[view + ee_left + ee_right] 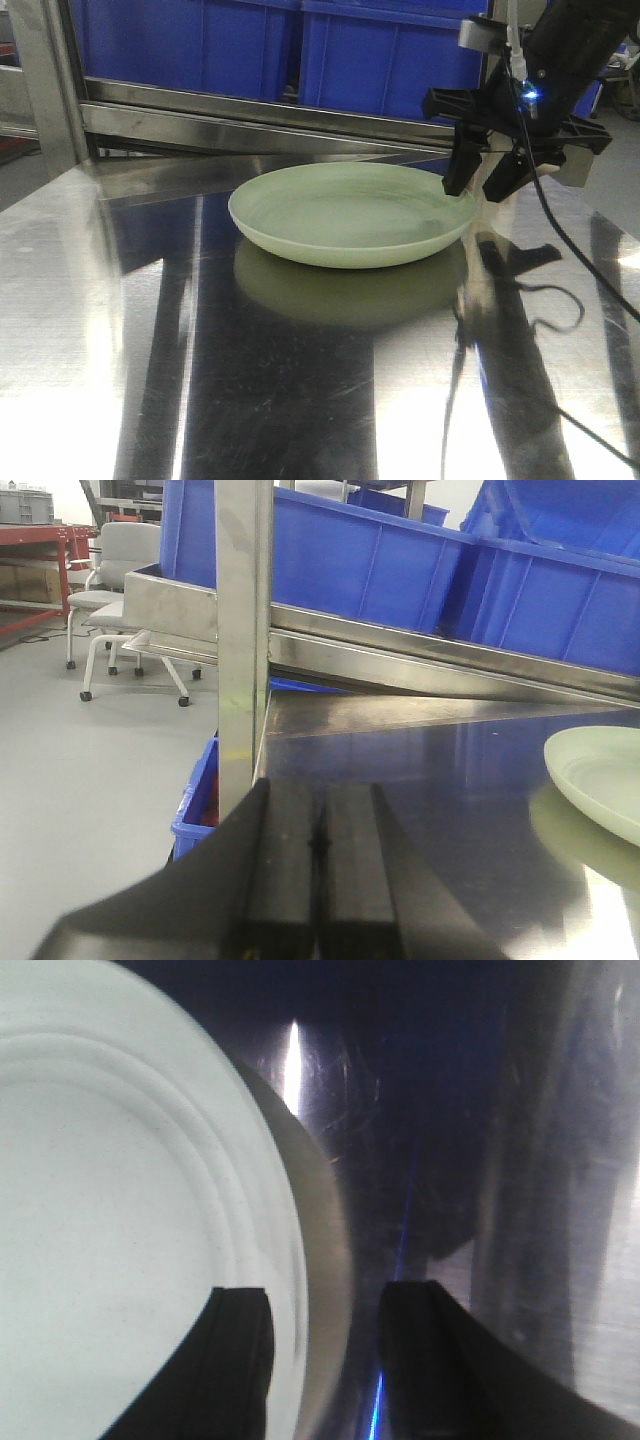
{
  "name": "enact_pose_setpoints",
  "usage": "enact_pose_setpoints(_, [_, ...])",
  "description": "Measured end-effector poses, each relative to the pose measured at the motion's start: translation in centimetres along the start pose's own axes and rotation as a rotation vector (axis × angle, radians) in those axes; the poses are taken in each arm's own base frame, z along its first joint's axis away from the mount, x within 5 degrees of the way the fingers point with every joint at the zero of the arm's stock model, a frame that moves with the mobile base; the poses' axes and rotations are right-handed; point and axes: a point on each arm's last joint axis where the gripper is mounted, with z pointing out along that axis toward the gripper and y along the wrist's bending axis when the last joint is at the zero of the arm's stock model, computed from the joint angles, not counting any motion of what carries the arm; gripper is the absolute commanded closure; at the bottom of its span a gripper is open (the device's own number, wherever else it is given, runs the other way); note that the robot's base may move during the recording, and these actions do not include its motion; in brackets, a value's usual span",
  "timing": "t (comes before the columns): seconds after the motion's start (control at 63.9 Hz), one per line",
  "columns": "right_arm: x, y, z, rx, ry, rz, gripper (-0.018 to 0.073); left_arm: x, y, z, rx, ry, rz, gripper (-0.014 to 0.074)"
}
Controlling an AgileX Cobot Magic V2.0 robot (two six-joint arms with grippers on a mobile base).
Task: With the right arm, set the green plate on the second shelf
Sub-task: 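Lower the right gripper onto the rim of the green plate, then close the right gripper on the plate rim and lift it upright, then raise the held plate with the right gripper away from the table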
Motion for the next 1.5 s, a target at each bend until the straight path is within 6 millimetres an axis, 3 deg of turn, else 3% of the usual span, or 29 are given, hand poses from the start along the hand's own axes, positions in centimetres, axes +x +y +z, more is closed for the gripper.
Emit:
enact_pose_setpoints(0.266, [0.5, 0.2, 1.4, -0.007, 0.033, 0.011, 0.0218, 0.0, 0.0, 0.0, 0.0, 0.0, 0.0, 0.0465])
enact_pose_setpoints(0.375, [0.7, 0.2, 1.7, -0.009, 0.049, 0.014, 0.0353, 0.0, 0.0, 0.0, 0.0, 0.0, 0.0, 0.0465])
enact_pose_setpoints(0.469, [0.6, 0.3, 1.6, -0.016, 0.045, 0.023, 0.0554, 0.0, 0.0, 0.0, 0.0, 0.0, 0.0, 0.0465])
enact_pose_setpoints(0.516, [0.5, 0.4, 1.6, -0.023, 0.04, 0.034, 0.0522, 0.0, 0.0, 0.0, 0.0, 0.0, 0.0, 0.0465])
enact_pose_setpoints(0.719, [0.1, 0.7, 0.4, -0.034, 0.014, 0.032, 0.0529, 0.0, 0.0, 0.0, 0.0, 0.0, 0.0, 0.0465])
enact_pose_setpoints(0.86, [-0.9, 1.6, -3.5, -0.032, -0.085, -0.031, 0.0529, 0.0, 0.0, 0.0, 0.0, 0.0, 0.0, 0.0465])
enact_pose_setpoints(1.017, [-1.9, 2.6, -9.5, -0.032, -0.276, -0.095, 0.0529, 0.0, 0.0, 0.0, 0.0, 0.0, 0.0, 0.0465])
enact_pose_setpoints(1.142, [-1.4, 3.2, -15.1, -0.039, -0.475, -0.127, 0.0529, 0.0, 0.0, 0.0, 0.0, 0.0, 0.0, 0.0465])
enact_pose_setpoints(1.235, [0.2, 3.3, -19.7, -0.044, -0.645, -0.152, 0.0529, 0.0, 0.0, 0.0, 0.0, 0.0, 0.0, 0.0465])
enact_pose_setpoints(1.345, [2.5, 3.1, -23.4, -0.04, -0.803, -0.183, 0.0529, 0.0, 0.0, 0.0, 0.0, 0.0, 0.0, 0.0465])
enact_pose_setpoints(1.501, [6.3, 2.3, -26.4, -0.012, -0.903, -0.237, 0.0529, 0.0, 0.0, 0.0, 0.0, 0.0, 0.0, 0.0465])
